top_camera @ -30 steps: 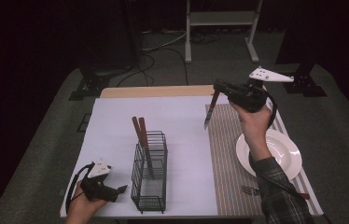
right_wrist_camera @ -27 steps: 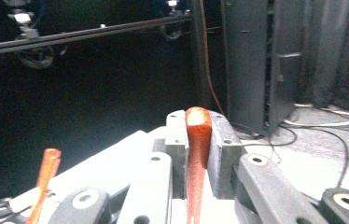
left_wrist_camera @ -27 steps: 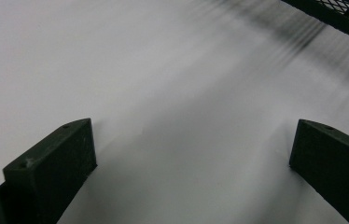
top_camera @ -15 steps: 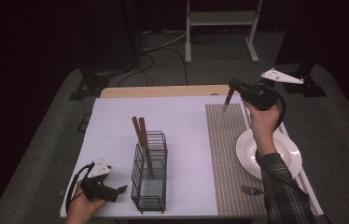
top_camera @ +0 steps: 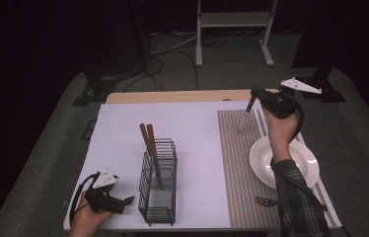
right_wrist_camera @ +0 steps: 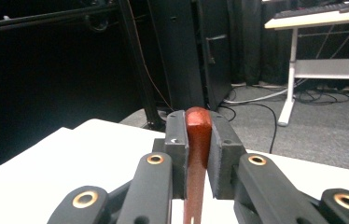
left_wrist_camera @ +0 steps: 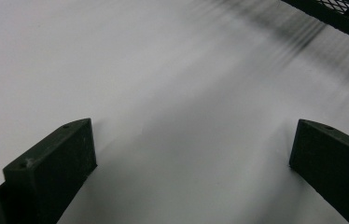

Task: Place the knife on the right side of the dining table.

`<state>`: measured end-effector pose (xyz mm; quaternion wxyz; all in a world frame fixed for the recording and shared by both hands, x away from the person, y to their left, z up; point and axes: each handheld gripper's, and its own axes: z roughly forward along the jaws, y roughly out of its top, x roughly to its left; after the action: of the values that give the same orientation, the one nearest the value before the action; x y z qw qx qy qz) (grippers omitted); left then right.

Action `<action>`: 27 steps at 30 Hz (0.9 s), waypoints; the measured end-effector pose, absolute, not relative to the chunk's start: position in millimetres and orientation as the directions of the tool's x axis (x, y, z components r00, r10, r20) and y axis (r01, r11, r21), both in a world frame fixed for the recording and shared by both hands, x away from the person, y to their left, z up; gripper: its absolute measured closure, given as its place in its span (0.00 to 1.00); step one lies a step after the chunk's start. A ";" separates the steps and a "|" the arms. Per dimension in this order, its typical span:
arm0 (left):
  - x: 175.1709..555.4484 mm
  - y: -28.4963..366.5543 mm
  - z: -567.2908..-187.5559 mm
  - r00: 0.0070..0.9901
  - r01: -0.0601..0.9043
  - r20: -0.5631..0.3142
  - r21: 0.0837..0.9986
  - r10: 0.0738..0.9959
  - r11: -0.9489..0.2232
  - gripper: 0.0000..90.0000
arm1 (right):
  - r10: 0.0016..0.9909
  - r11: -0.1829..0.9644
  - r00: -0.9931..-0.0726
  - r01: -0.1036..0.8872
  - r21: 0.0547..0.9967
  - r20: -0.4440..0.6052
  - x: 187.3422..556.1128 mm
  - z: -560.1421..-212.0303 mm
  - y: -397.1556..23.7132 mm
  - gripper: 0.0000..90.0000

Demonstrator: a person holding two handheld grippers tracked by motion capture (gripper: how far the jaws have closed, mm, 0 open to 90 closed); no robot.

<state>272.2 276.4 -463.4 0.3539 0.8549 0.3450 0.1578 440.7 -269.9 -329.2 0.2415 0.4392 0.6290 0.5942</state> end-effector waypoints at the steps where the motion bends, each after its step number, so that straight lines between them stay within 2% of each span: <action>1: 272.2 276.4 -463.4 0.712 0.478 0.026 0.714 0.702 -0.512 0.00 | 0.842 -0.093 -0.493 0.269 0.959 0.220 441.4 -330.6 -270.8 0.89; 27: 272.2 276.3 -463.3 0.712 0.478 0.026 0.714 0.701 -0.512 0.00 | 0.878 -0.135 -0.409 0.287 0.948 0.249 446.2 -351.5 -286.0 0.87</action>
<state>272.2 276.3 -463.3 0.3536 0.8551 0.3448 0.1580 446.2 -286.0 -351.5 0.2547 0.4803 0.6062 0.5805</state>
